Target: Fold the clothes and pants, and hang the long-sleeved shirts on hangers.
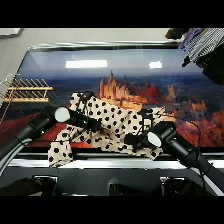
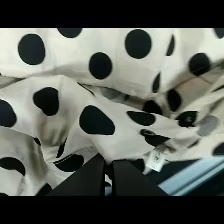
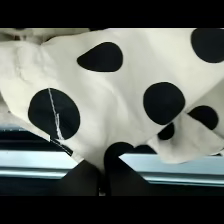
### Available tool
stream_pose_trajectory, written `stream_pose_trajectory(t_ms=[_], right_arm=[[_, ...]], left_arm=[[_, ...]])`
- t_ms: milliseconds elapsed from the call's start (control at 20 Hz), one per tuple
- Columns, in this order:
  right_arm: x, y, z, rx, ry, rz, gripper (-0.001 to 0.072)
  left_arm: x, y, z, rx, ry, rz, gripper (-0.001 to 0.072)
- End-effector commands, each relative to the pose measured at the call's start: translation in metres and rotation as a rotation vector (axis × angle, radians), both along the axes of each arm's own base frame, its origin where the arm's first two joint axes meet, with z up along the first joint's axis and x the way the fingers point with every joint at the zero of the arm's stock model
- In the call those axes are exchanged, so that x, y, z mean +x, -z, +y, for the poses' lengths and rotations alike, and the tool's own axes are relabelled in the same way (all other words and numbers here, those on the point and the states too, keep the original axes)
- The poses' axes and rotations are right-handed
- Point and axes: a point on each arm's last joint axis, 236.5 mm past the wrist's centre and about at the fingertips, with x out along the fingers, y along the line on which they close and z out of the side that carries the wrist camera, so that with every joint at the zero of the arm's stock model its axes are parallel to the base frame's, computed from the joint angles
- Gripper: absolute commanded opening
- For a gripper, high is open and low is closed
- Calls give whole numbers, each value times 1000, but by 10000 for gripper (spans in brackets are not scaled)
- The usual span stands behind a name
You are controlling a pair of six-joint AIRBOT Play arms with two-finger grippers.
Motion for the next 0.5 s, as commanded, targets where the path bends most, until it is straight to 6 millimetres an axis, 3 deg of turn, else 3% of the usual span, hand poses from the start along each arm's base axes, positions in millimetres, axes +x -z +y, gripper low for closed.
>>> stream_pose_trajectory(t_ms=[0, 100, 300, 450], right_arm=[[19, -1, -13, -44, 70, -69, 28], [29, -2, -10, -27, 105, -103, 28], [52, 6, 16, 60, 133, -151, 28], [60, 15, 25, 61, 135, -140, 28]], left_arm=[[2, -22, 3, -128, -44, 104, 23], [12, -17, 9, -128, -77, 108, 23], [12, 17, 6, -104, -89, 198, 25], [17, 37, 6, -90, -111, 226, 25]])
